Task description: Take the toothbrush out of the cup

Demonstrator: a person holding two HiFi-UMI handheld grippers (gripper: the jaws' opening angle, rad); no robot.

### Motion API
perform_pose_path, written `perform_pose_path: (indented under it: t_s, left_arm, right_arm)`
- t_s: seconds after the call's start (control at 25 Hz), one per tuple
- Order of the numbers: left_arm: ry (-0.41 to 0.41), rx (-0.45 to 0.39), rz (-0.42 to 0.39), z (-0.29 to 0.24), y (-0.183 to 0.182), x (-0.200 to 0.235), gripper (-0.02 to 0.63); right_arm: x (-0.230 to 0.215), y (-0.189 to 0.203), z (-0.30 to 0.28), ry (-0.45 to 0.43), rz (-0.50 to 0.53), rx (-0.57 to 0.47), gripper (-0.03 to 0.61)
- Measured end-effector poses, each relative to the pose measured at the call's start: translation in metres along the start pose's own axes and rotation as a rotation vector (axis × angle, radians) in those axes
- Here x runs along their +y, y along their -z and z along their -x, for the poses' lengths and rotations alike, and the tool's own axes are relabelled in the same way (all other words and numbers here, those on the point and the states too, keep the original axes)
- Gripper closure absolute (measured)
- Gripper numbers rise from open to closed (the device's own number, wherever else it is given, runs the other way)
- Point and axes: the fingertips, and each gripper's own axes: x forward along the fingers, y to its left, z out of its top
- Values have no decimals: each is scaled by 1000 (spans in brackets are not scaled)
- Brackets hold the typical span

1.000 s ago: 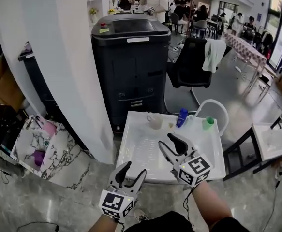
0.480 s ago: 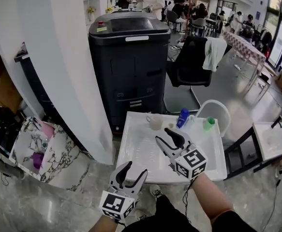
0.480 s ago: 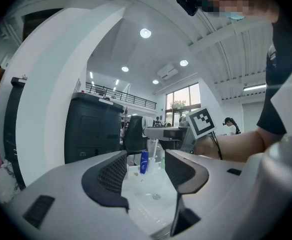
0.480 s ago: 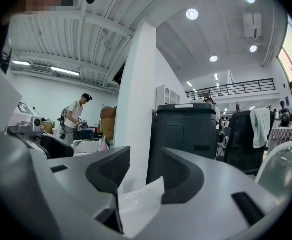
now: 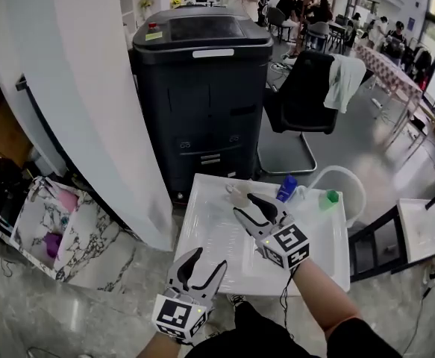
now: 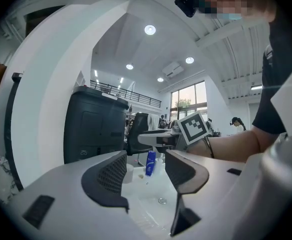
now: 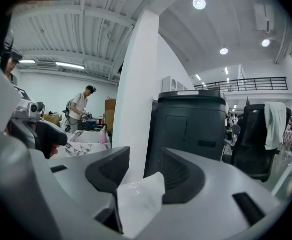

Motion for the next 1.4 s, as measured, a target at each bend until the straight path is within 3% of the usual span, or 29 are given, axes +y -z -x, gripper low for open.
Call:
perform_pose_path:
  t_s: [0.44, 1.12, 1.4]
  left_arm:
    - [-30, 30, 39, -50, 17, 25, 368]
    - [-76, 90, 114, -98, 49, 62, 367]
    - [-93, 103, 143, -110, 62, 73, 367]
  right_arm:
    - [-41, 48, -58, -61, 36, 101, 382]
    - [-77, 135, -133, -128, 11, 279, 382]
    - [-78, 160, -152, -157, 114, 357, 395]
